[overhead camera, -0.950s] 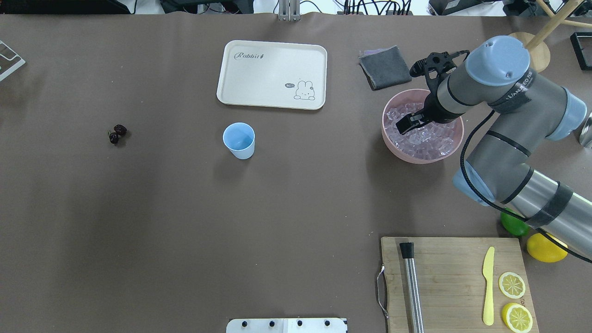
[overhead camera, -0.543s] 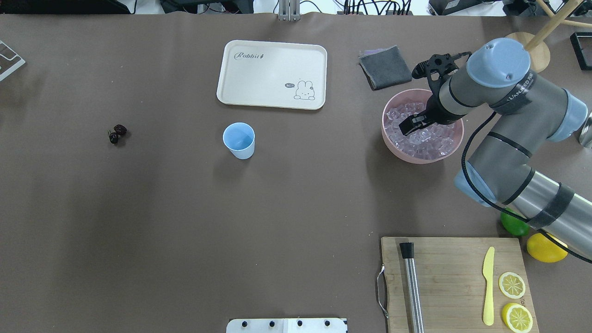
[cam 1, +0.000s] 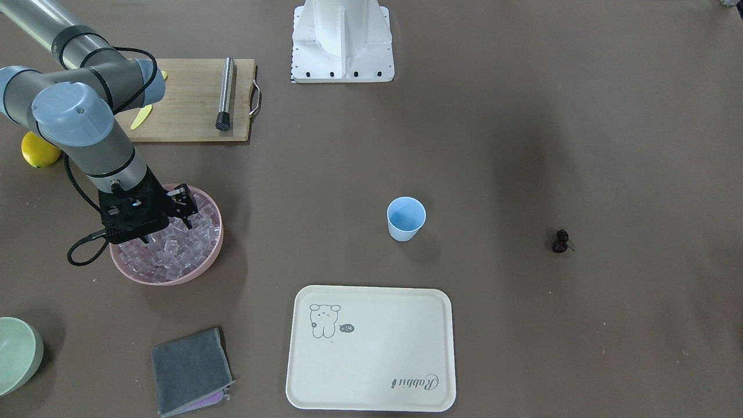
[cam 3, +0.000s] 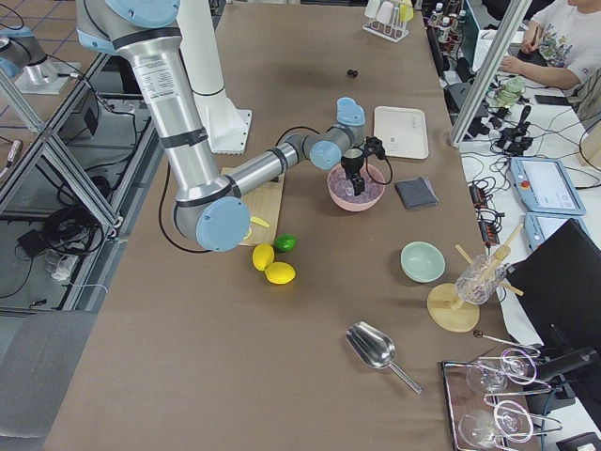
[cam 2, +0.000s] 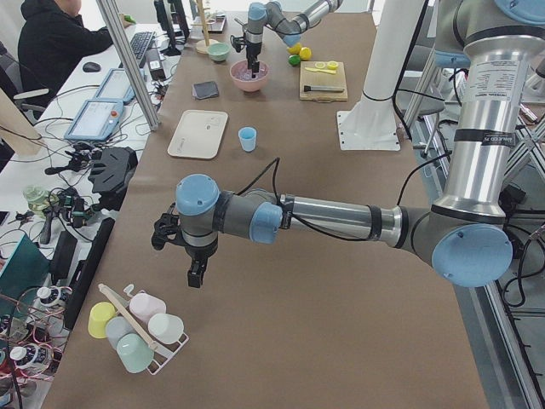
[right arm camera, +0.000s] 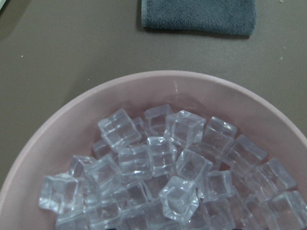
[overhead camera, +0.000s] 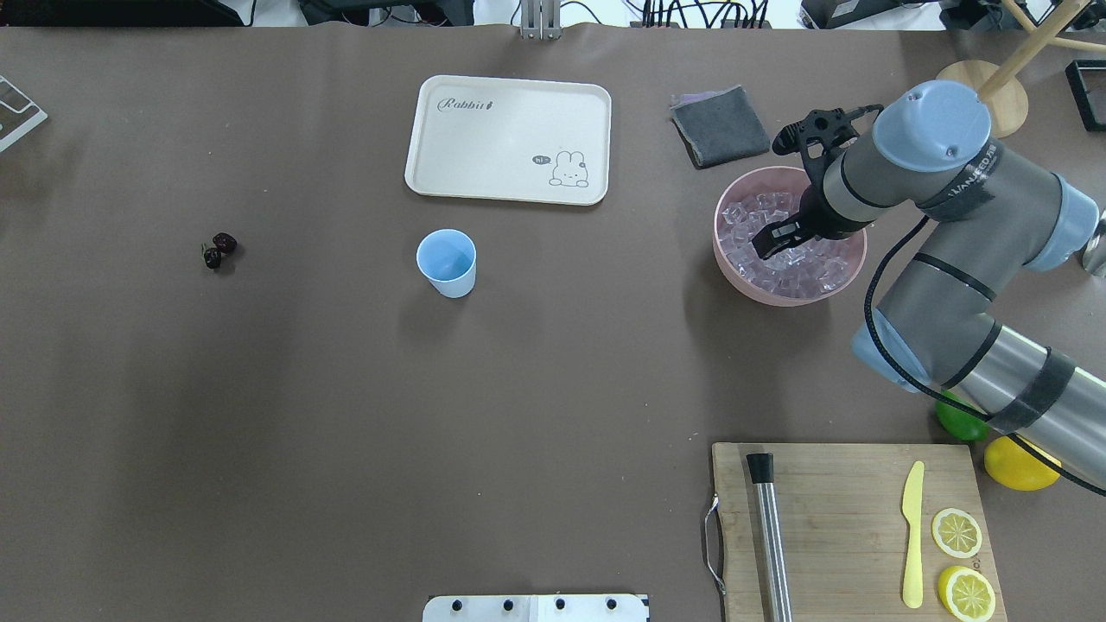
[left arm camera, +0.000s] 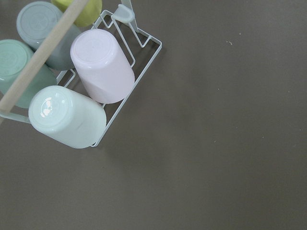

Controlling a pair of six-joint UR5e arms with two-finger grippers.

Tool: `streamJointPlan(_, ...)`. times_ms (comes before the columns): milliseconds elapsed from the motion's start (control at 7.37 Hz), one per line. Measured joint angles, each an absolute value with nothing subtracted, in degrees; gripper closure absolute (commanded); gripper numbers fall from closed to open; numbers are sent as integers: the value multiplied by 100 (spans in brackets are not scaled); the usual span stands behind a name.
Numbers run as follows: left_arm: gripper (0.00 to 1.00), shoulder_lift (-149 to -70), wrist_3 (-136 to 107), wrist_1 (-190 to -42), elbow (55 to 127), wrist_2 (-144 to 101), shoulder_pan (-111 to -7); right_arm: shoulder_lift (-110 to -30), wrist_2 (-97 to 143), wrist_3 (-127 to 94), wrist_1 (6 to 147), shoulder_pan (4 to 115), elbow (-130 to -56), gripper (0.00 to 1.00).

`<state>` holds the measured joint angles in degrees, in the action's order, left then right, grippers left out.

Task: Put ice and cherries in cup
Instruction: 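Reach the right gripper into the pink bowl and grasp an ice cube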

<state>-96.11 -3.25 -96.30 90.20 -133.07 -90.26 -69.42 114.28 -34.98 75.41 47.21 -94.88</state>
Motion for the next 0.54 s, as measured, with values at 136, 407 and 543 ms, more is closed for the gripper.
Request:
streamJointPlan(136,2,-9615,-323,-9629,9005,-13307,-9026,-6946,11424,-3503,7541,4710,-9488,33)
streamJointPlan(407,2,-9615,-318,-9632,8980,-13307,-9026,-6998,11412,-3485,7542,4694,-9487,45)
streamJointPlan(543,2,-9611,-317,-9633,8974,-13307,-9027,-7016,11407,-3475,7539,4679,-9487,47)
